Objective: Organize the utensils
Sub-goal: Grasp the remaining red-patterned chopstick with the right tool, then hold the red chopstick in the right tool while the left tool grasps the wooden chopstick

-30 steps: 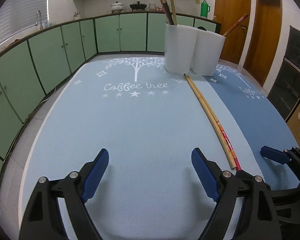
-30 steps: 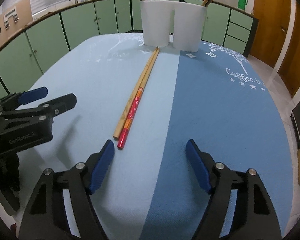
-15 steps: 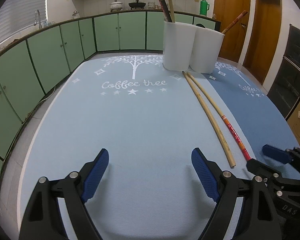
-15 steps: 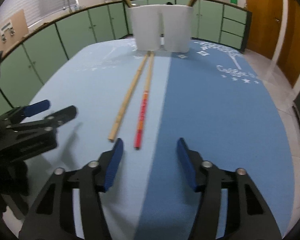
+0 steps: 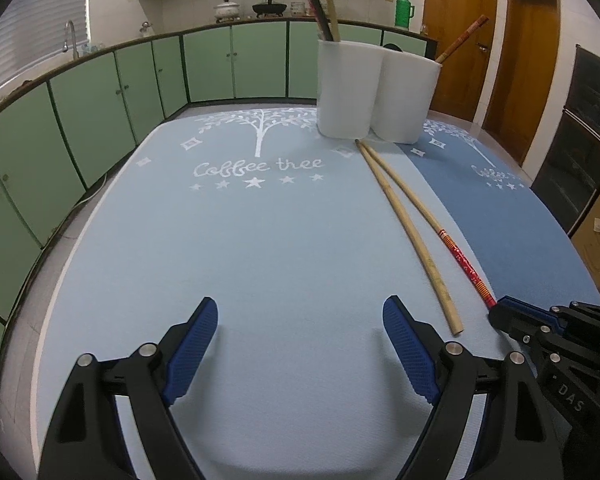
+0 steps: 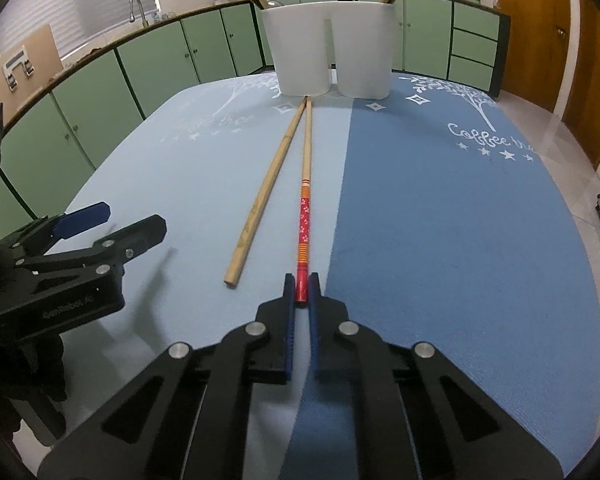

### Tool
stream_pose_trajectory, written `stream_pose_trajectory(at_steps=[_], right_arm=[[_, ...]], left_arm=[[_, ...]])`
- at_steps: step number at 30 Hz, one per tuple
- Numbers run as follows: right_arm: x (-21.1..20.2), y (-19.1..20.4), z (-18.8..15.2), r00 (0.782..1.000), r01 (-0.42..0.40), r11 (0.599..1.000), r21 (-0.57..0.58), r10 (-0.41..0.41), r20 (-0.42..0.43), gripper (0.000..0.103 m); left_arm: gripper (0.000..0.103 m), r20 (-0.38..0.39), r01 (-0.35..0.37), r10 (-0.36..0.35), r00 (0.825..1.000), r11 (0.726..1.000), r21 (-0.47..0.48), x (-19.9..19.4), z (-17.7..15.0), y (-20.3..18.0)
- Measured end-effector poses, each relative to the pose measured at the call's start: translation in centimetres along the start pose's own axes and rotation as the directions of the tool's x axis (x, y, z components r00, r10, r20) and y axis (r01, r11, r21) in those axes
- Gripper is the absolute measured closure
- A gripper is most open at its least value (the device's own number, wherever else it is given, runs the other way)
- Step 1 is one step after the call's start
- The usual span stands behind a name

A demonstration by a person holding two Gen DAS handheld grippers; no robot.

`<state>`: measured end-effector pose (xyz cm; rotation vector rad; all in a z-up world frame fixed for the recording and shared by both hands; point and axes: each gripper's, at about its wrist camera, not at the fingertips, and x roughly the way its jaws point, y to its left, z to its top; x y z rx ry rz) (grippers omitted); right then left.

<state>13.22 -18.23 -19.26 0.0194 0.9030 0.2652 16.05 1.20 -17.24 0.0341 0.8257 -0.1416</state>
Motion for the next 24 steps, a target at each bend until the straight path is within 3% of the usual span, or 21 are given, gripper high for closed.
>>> stream_pose_trajectory(at_steps=[11,19,24], right_arm=[[-1.5,-3.5,-0.7,0.997,0.072,0.993,0.098,-0.074,0.024,0.098],[-1.5,-5.2,-0.6,0.996,0.089,0.990,0.110,-0.091,0.014,0.098],[-1.5,-5.7,-0.5,0.996,0.085,0.991,0.106,-0.087,0.010,0.098]], left_arm=[[0.020,-0.001,0.063,-0.063,0.998,0.998,0.028,-0.1,0.0,-3.1],[0.021,-0.031,0.106,-0.105,0.994,0.994,0.034,0.7,-0.1,-5.5],[0.031,-0.058,0.077,-0.074,0.996,0.996,0.038,1.4,-0.1,-6.3]])
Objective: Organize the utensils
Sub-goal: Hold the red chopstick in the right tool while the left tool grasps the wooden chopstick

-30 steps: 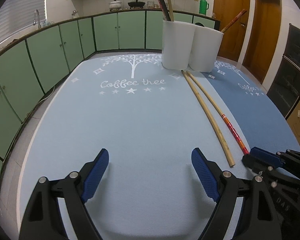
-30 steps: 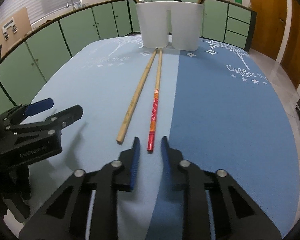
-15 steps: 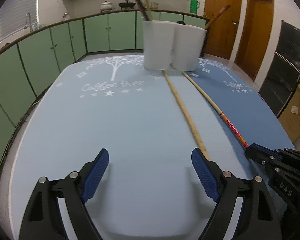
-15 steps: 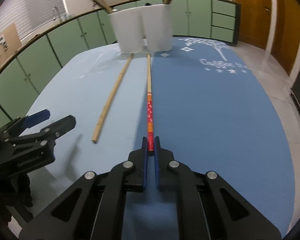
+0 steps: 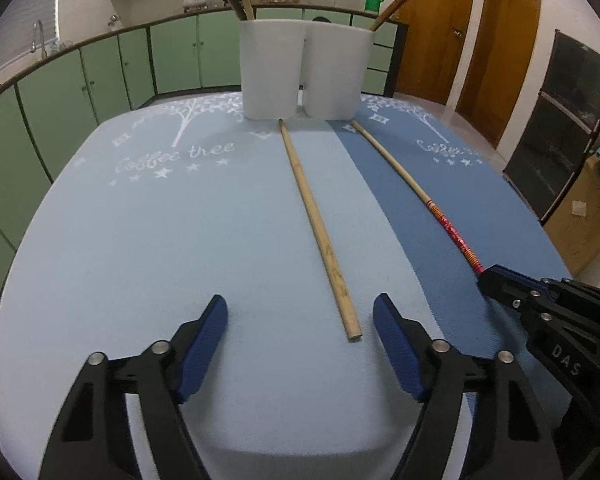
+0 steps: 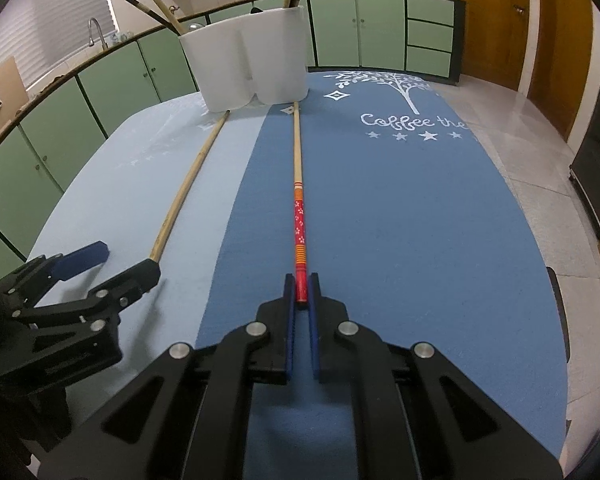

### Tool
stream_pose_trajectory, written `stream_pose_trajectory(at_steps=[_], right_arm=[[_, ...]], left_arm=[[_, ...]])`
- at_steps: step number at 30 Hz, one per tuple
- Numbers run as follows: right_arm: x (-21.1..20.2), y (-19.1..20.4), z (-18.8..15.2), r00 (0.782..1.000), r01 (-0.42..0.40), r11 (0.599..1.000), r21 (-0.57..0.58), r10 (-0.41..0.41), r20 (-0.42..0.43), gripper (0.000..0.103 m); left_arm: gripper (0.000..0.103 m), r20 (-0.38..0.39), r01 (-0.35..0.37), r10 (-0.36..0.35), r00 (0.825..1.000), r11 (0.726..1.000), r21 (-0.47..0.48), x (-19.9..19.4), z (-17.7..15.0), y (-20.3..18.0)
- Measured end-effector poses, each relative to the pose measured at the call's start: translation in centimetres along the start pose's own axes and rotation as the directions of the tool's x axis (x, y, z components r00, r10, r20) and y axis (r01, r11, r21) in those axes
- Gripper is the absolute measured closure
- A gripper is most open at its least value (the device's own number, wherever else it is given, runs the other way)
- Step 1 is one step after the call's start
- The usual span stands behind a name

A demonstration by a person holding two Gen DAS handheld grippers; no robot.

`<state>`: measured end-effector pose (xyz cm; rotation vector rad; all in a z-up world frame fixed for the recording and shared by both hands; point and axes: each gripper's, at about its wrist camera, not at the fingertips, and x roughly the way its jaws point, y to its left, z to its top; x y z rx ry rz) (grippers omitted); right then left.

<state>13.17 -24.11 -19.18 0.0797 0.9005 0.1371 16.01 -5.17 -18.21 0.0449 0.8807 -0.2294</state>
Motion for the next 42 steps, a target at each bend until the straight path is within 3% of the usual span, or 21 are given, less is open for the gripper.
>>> stream_pose_trajectory(at_steps=[16,30,36,42], right_arm=[[-0.2,-0.4,-0.5,1.000,-0.024,1.000,-0.008,0.024,0.008,0.097],[-1.6,-0.2,-0.2,0.998,-0.022,0.999,-0.025,0.024,0.055,0.098],[-4.3,0.1,1.2,0.993,-0.019,0.999,-0.050,0.025,0.116,0.098],[-7.2,-0.1,3.2,0.983,-0.021,0.998,-0.060,0.031,0.182,0.098]], left_arm=[[0.093,0.005,0.009,-0.009,1.000,1.000,0.010,0.0,-0.2,-1.8],[0.096,0.042,0.006,-0.005,0.999,1.000,-0.012,-1.9,0.3,-2.0],[0.096,0.120,-0.004,0.003,0.993,1.000,0.005,-5.6,1.6,-1.9],[0.096,0.219,-0.010,0.007,0.976,1.000,0.012,-9.2,3.6,-1.5]])
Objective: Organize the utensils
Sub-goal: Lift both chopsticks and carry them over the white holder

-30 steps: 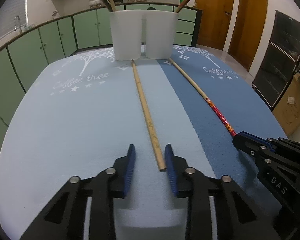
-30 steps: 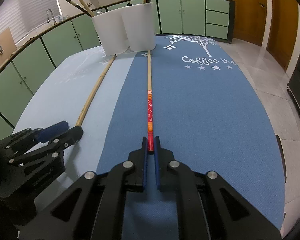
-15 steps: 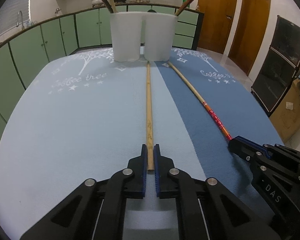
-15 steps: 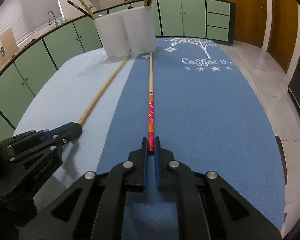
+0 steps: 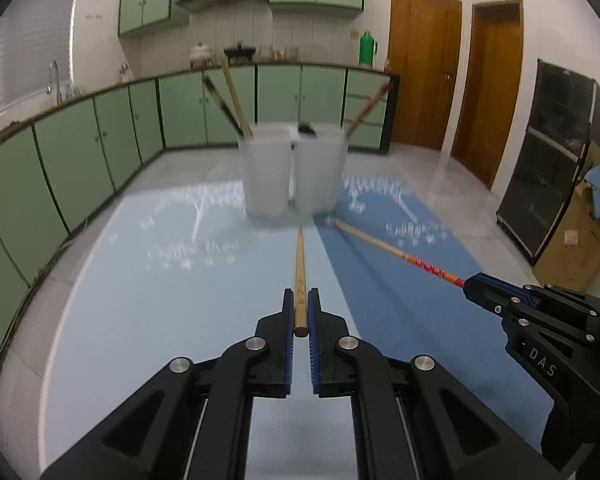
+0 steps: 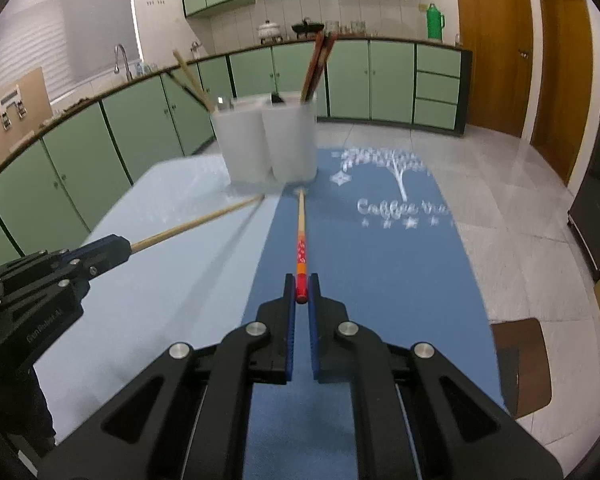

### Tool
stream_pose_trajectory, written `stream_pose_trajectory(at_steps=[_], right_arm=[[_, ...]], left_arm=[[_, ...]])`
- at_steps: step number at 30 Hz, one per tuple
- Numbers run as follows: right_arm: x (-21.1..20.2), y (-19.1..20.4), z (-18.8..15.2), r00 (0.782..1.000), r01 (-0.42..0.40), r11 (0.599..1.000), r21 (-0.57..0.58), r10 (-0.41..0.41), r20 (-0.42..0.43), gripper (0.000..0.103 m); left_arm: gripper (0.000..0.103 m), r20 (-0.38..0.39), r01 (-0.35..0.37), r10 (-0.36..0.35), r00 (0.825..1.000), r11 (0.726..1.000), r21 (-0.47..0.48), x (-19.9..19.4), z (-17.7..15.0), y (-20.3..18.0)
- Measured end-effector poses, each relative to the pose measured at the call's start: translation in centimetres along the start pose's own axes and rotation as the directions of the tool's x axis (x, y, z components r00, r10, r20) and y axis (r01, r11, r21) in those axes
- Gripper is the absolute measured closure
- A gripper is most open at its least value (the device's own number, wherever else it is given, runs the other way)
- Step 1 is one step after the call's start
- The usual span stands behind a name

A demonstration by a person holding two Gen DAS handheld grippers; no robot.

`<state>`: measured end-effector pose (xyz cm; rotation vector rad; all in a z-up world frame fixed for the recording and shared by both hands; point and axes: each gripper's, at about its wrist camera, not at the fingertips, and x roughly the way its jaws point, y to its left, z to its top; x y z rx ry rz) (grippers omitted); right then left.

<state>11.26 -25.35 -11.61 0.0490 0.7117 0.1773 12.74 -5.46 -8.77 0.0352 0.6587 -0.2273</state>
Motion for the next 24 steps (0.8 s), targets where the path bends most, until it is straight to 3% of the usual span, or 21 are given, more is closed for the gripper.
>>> stream_pose_trajectory(at_steps=[10,24], right_arm=[[-3.5,0.3,5.7,0.994,-0.042,0.997,-0.057,0.048,0.100,0.098],[-4.2,1.6,15.0,0.983,-0.098,0.986,-0.135,0.117,0.144,0.098]], left_arm=[[0.096,0.120,0.020,-0.022,0.993,1.000,0.017,-2.9,4.9,0.7],[0.097,0.160,0.086,-0.098,0.982,0.993,0.083,-2.2,11.0,0.5]])
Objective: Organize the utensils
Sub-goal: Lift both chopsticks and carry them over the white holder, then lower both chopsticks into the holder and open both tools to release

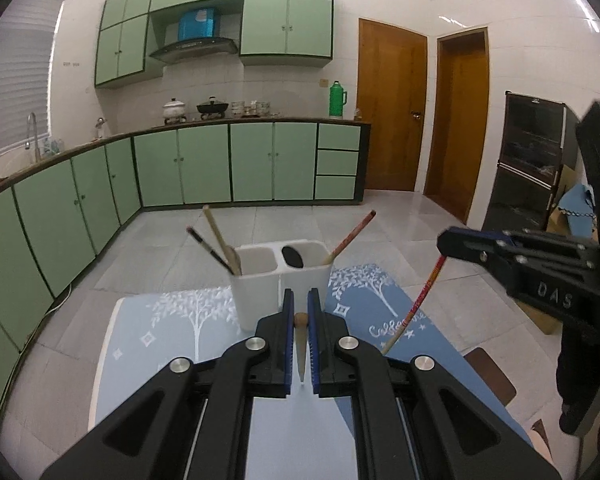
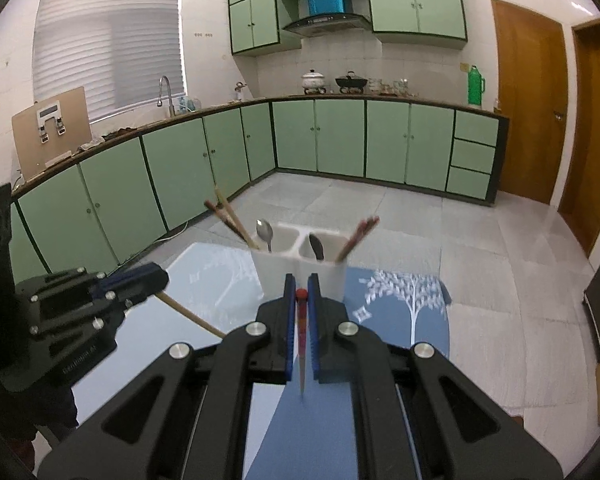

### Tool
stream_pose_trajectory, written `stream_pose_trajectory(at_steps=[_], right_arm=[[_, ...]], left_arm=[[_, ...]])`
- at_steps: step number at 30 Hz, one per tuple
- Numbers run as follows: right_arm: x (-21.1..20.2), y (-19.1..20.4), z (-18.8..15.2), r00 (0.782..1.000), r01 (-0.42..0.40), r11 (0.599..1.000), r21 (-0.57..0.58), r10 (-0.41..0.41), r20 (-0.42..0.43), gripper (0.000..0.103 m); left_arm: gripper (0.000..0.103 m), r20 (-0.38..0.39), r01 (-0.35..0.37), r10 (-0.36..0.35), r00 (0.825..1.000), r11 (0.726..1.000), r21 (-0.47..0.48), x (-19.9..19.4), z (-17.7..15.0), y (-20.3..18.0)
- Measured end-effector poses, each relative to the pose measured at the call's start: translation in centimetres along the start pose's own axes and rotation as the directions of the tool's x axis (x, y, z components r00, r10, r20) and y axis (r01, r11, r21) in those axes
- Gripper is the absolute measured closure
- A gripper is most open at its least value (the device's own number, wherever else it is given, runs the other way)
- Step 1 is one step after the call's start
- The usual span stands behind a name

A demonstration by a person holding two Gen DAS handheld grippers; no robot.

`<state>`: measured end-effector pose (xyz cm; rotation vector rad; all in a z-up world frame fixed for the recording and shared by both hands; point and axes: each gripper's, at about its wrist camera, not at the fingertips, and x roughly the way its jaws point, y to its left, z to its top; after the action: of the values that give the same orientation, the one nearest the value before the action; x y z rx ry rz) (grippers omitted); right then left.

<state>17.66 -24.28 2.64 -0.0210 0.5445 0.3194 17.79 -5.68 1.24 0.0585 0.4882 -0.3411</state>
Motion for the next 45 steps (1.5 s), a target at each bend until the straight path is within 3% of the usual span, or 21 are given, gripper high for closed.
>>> stream_pose_trajectory(at_steps=[8,18,25,32,34,36,40,45], right_arm=[[-0.4,-0.5,4.4,0.998,-0.034,0.999,-0.020,0.035,0.049,0.098],[-0.6,-2.3,12.0,0.981,-0.015,1.000,-0.022,0.019,0.194,0.098],[4.8,-4.2,14.2,0.981,0.034,0.999,0.002,-0.034,0.192,0.098],[10.1,-4.7,12.5,0.993,0.032,0.999,0.001,-0.032,0.117,0.096],[11.0,-4.8,11.8,0.995,0.039,0.999,0.010,-0.040,0.092,0.089],[11.3,-4.7,11.4,0.995,0.046,0.999,0.015,-0.047,0.090,0.081],[10.4,-4.9,10.8,0.993,0.066,0.997,0.026,-0.068,0.100,0.078],[7.4,-5.0,9.8,0.985,0.112,0.993,0.022,-0.114,0.133,0.058]], left_arm=[[0.097,0.048,0.017,-0.018,0.999,1.000,0.015,-0.3,2.6,0.2],[0.097,0.220,-0.037,0.028,0.975,0.999,0.035,-1.3,9.6,1.6],[0.097,0.170,-0.052,0.044,0.984,0.998,0.044,3.6,11.0,2.5],[0.096,0.081,-0.054,0.051,0.995,0.998,0.034,8.5,10.0,3.7],[0.095,0.064,-0.050,0.049,0.997,0.999,0.019,9.1,9.5,4.0],[0.090,0.061,-0.049,0.049,0.997,0.999,0.009,9.1,9.1,4.5],[0.079,0.073,-0.052,0.052,0.996,0.999,-0.012,8.1,8.6,5.0],[0.056,0.106,-0.069,0.070,0.992,0.997,-0.018,5.7,8.2,5.3]])
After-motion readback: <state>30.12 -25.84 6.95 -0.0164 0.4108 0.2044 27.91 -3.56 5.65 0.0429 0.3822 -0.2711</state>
